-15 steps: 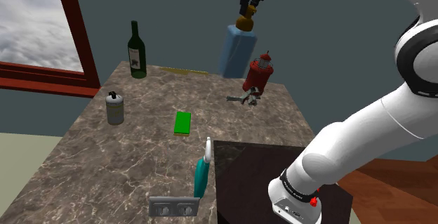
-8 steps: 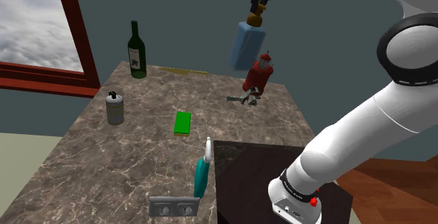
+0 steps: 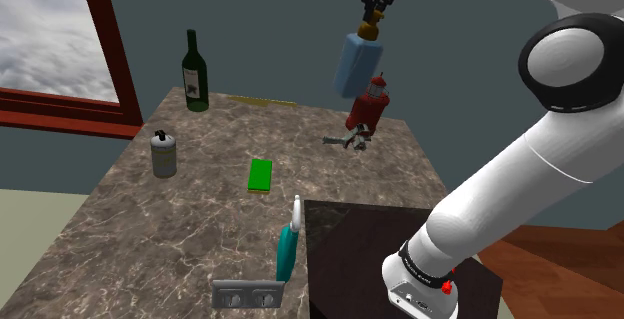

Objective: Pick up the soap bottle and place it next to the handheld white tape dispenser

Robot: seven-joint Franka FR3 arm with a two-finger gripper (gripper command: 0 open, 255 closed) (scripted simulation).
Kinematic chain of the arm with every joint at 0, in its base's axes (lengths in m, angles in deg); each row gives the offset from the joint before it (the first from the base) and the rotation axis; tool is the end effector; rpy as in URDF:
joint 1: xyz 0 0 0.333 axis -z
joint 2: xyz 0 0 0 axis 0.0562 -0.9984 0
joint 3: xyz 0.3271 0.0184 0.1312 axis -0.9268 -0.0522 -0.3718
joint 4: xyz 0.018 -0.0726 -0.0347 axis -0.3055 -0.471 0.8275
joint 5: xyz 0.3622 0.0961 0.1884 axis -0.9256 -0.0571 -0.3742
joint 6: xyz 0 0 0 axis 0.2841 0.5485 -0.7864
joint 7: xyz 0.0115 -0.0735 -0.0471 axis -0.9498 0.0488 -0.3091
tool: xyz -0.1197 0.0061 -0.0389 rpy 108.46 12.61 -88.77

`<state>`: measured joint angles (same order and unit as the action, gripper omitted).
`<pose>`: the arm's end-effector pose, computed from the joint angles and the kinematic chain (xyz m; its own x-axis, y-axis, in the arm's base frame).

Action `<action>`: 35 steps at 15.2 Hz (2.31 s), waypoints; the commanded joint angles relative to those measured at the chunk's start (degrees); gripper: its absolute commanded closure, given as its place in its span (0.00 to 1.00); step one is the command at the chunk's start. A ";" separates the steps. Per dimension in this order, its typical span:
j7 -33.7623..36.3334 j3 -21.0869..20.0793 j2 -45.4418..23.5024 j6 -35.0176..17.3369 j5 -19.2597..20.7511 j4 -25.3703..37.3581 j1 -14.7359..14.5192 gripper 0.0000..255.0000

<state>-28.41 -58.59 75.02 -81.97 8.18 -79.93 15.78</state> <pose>0.4753 -0.1575 0.7708 0.9834 -0.1795 0.0283 -0.1806 -0.9825 0.0449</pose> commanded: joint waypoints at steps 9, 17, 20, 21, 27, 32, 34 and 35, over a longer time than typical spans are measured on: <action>0.54 -0.08 4.44 -8.83 0.25 -13.21 -0.02 1.00; 0.92 -0.08 6.78 -15.35 0.40 -22.08 0.01 1.00; 1.04 -0.07 7.42 -17.72 0.45 -25.09 0.02 1.00; 1.08 -0.06 7.60 -18.51 0.47 -26.06 0.03 1.00; 1.30 -0.01 8.44 -23.17 0.57 -31.56 0.07 1.00; 1.47 0.05 8.78 -27.02 0.65 -35.76 0.10 1.00; 1.54 0.07 8.83 -28.56 0.69 -37.35 0.12 1.00; 1.57 0.09 8.84 -29.33 0.70 -38.12 0.12 1.00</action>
<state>-26.86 -58.53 83.78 -110.46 8.86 -117.20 15.89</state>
